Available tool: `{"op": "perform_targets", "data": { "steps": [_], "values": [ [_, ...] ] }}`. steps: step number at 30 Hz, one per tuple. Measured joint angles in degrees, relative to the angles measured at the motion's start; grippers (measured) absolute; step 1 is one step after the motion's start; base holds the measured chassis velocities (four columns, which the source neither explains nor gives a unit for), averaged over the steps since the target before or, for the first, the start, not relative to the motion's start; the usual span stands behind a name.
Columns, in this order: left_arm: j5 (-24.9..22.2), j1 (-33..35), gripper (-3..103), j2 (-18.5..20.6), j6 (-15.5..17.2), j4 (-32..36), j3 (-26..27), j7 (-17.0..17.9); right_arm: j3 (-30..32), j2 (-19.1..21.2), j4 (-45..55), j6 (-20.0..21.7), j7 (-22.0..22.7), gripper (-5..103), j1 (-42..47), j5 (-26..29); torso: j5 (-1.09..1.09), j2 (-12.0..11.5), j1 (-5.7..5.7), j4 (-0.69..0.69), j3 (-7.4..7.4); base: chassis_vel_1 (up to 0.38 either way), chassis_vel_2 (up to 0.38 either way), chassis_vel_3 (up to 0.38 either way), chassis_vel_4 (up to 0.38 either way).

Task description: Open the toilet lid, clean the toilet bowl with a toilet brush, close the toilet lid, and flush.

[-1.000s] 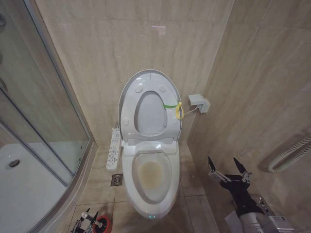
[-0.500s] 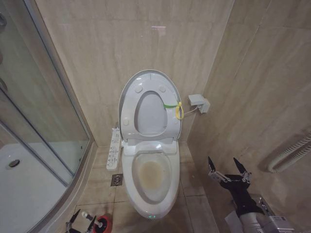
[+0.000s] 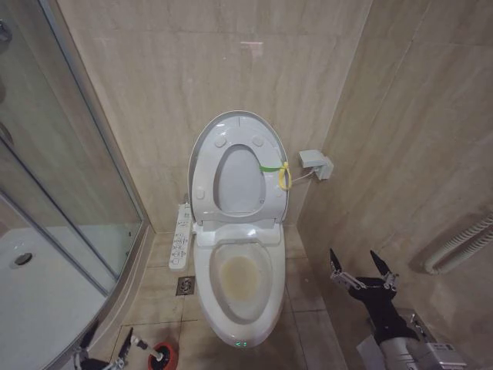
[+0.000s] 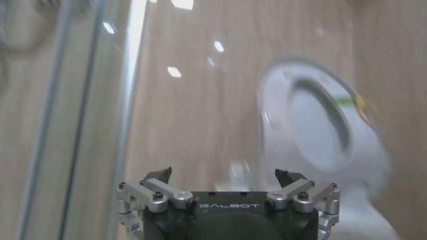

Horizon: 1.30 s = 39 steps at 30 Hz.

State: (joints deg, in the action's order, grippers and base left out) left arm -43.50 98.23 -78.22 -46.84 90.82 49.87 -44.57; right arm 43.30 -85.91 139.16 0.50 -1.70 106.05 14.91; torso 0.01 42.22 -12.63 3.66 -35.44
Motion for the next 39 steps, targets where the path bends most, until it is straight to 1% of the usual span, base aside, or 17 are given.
{"op": "perform_targets", "data": {
  "steps": [1, 2, 4, 7, 8, 9, 10, 11, 12, 16, 17, 20, 21, 24, 26, 31, 39],
  "values": [
    [0.8, 1.2, 100, -0.5, 0.1, 4.2, -0.3, 4.4, 0.0, 0.0, 0.0, 0.0, 0.0, 100, 0.0, 0.0, 0.00, 0.0, 0.00, -0.01, 0.00, 0.000, 0.000, 0.000, 0.000],
    [0.8, 1.2, 100, -0.5, 0.1, 4.2, -0.3, 4.4, 0.0, 0.0, 0.0, 0.0, 0.0, 100, 0.0, 0.0, 0.00, 0.0, 0.00, -0.01, 0.00, 0.000, 0.000, 0.000, 0.000],
    [5.0, 3.3, 100, -1.5, 2.1, 13.3, -0.9, 15.3, 0.0, 0.0, 0.0, 0.0, 0.0, 100, 0.0, 0.0, -0.01, 0.0, 0.00, 0.02, 0.00, 0.000, 0.000, 0.000, 0.000],
    [14.2, 6.7, 100, -2.6, 12.1, 24.9, -2.6, 34.3, 0.0, 0.0, 0.0, 0.0, 0.0, 100, 0.0, 0.0, 0.00, 0.0, -0.01, 0.01, 0.00, 0.000, 0.000, 0.000, 0.000],
    [14.2, 6.7, 100, -2.6, 12.1, 24.9, -2.6, 34.3, 0.0, 0.0, 0.0, 0.0, 0.0, 100, 0.0, 0.0, 0.00, 0.0, -0.01, 0.01, 0.00, 0.000, 0.000, 0.000, 0.000],
    [16.8, 8.1, 100, -2.6, 17.4, 29.1, -3.6, 40.6, 0.0, 0.0, 0.0, 0.0, 0.0, 100, 0.0, 0.0, -0.01, 0.0, -0.02, -0.01, 0.00, 0.000, 0.000, 0.000, 0.000],
    [18.8, 9.8, 100, -2.5, 22.7, 33.3, -4.7, 45.1, 0.0, 0.0, 0.0, 0.0, 0.0, 100, 0.0, 0.0, 0.01, 0.0, -0.02, -0.01, -0.01, 0.000, 0.000, 0.000, 0.000],
    [20.5, 11.0, 100, -2.3, 26.1, 36.2, -5.4, 47.3, 0.0, 0.0, 0.0, 0.0, 0.0, 100, 0.0, 0.0, 0.01, 0.0, -0.01, -0.01, 0.00, 0.000, 0.000, 0.000, 0.000],
    [20.5, 11.0, 100, -2.3, 26.1, 36.2, -5.4, 47.3, 0.0, 0.0, 0.0, 0.0, 0.0, 100, 0.0, 0.0, 0.01, 0.0, -0.01, -0.01, 0.00, 0.000, 0.000, 0.000, 0.000],
    [26.6, 16.0, 100, -1.9, 38.0, 46.6, -7.5, 50.6, 0.0, 0.0, 0.0, 0.0, 0.0, 100, 0.0, 0.0, -0.01, 0.0, -0.02, 0.00, 0.00, 0.000, 0.000, 0.000, 0.000],
    [26.6, 16.0, 100, -1.9, 38.0, 46.6, -7.5, 50.6, 0.0, 0.0, 0.0, 0.0, 0.0, 100, 0.0, 0.0, -0.01, 0.0, -0.02, 0.00, 0.00, 0.000, 0.000, 0.000, 0.000],
    [29.3, 19.1, 102, -1.4, 44.1, 50.3, -8.1, 50.3, 0.0, 0.0, 0.0, 0.0, 0.0, 100, 0.0, 0.0, 0.00, 0.0, -0.01, -0.01, -0.01, 0.000, 0.000, 0.000, 0.000],
    [29.3, 19.1, 102, -1.4, 44.1, 50.3, -8.1, 50.3, 0.0, 0.0, 0.0, 0.0, 0.0, 100, 0.0, 0.0, 0.00, 0.0, -0.01, -0.01, -0.01, 0.000, 0.000, 0.000, 0.000],
    [29.6, 20.2, 102, -1.0, 48.5, 52.4, -8.2, 49.3, 0.0, 0.0, 0.0, 0.0, 0.0, 100, 0.0, 0.0, -0.01, 0.0, -0.01, 0.00, 0.00, 0.000, 0.000, 0.000, 0.000],
    [30.1, 20.4, 102, -1.0, 49.0, 52.7, -8.2, 49.1, 0.0, 0.0, 0.0, 0.0, 0.0, 100, 0.0, 0.0, -0.01, 0.0, -0.01, 0.00, -0.01, 0.000, 0.000, 0.000, 0.000],
    [33.7, 21.4, 100, -1.4, 47.3, 53.2, -7.9, 48.3, 0.0, 0.0, 0.0, 0.0, 0.0, 100, 0.0, 0.0, -0.01, 0.0, -0.01, 0.00, -0.01, 0.000, 0.000, 0.000, 0.000],
    [34.5, 21.6, 100, -1.5, 45.9, 52.9, -8.7, 48.5, 0.0, 0.0, 0.0, 0.0, 0.0, 100, 0.0, 0.0, -0.01, 0.0, -0.01, 0.00, -0.01, 0.000, 0.000, 0.000, 0.000]
  ]
}}
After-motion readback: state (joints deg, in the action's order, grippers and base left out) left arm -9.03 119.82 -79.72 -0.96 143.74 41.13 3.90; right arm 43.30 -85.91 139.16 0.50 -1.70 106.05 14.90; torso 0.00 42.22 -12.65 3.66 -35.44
